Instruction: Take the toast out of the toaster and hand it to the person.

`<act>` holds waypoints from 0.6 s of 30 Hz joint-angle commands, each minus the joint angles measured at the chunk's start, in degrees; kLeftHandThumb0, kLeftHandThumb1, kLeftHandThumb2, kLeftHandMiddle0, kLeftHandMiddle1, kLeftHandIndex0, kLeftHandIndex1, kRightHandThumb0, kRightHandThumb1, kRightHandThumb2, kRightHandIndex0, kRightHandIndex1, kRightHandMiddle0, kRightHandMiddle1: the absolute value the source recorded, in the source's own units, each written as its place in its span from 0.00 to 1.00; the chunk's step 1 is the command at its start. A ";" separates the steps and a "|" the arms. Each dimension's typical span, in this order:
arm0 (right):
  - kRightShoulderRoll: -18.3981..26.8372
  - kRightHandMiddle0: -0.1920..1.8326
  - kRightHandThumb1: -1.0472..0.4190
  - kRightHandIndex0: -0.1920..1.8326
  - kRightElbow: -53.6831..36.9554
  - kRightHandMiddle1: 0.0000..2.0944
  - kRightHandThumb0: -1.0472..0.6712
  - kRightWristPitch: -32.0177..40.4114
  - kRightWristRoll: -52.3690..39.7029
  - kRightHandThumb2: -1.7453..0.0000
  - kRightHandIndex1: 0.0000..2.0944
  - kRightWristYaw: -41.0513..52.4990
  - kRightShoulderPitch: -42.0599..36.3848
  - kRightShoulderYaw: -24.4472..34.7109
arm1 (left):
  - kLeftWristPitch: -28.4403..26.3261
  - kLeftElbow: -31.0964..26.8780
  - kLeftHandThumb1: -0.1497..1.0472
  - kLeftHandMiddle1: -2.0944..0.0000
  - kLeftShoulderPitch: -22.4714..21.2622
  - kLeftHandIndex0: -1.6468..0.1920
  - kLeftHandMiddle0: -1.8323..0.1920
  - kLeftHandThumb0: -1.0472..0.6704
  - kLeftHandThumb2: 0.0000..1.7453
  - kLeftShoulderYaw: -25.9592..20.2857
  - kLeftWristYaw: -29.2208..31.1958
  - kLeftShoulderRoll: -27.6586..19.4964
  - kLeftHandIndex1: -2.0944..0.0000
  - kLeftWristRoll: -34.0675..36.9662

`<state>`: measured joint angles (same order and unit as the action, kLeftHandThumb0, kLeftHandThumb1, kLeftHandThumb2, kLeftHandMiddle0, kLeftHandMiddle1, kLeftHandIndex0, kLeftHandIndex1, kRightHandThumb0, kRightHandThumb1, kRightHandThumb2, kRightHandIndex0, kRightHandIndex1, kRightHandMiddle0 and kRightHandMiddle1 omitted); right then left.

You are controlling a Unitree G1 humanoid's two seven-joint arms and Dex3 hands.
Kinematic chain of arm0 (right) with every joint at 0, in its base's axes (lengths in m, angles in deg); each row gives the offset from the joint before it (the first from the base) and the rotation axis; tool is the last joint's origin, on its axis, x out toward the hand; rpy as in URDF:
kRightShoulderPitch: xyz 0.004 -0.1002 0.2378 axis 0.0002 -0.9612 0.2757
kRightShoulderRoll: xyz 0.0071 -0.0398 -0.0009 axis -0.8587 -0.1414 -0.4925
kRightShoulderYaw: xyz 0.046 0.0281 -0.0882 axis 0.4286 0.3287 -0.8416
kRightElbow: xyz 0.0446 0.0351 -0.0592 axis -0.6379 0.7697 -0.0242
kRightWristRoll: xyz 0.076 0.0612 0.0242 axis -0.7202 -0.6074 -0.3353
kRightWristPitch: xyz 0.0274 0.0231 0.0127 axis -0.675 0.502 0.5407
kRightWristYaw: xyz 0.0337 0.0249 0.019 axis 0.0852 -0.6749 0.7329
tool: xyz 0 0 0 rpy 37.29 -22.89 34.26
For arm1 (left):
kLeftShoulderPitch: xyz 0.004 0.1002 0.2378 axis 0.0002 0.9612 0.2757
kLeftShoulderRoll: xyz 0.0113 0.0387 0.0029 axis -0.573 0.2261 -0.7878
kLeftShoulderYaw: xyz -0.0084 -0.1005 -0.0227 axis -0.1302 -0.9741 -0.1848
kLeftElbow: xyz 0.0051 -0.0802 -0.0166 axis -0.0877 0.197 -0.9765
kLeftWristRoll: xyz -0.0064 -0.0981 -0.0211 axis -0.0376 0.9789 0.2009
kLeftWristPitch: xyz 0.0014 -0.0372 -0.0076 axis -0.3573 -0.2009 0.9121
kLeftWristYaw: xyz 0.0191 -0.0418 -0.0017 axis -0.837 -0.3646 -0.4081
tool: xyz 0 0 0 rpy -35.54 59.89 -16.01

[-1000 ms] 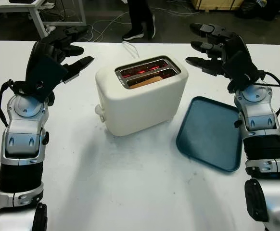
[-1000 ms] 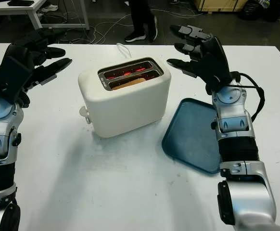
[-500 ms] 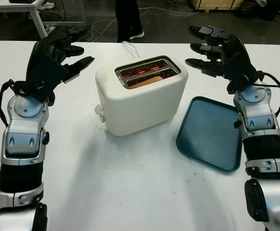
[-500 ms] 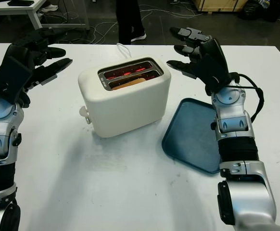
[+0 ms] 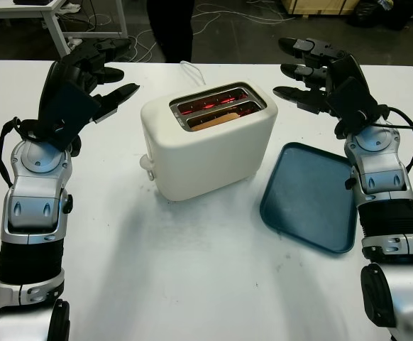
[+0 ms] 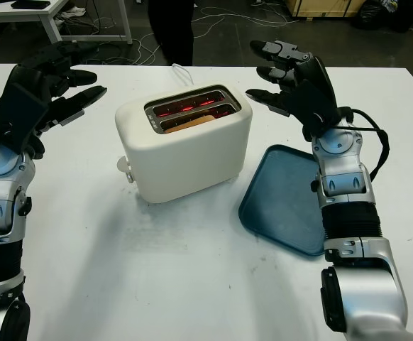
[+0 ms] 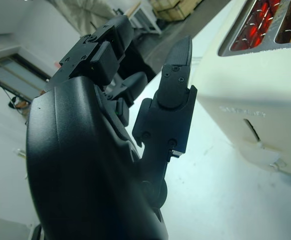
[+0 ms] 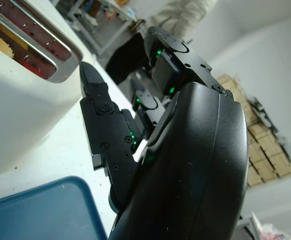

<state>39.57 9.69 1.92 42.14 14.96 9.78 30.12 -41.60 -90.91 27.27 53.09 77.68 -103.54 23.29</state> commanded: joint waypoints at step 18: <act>0.76 0.41 0.16 0.44 0.07 0.01 0.51 -0.30 0.32 1.00 0.01 0.30 0.93 -0.45 | 0.48 -0.13 0.89 0.56 -1.08 0.65 0.79 0.42 0.01 0.07 0.09 -0.15 0.85 0.12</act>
<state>39.61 9.50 2.18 42.27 15.03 9.83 29.94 -41.47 -90.88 27.13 53.08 77.68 -103.54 23.34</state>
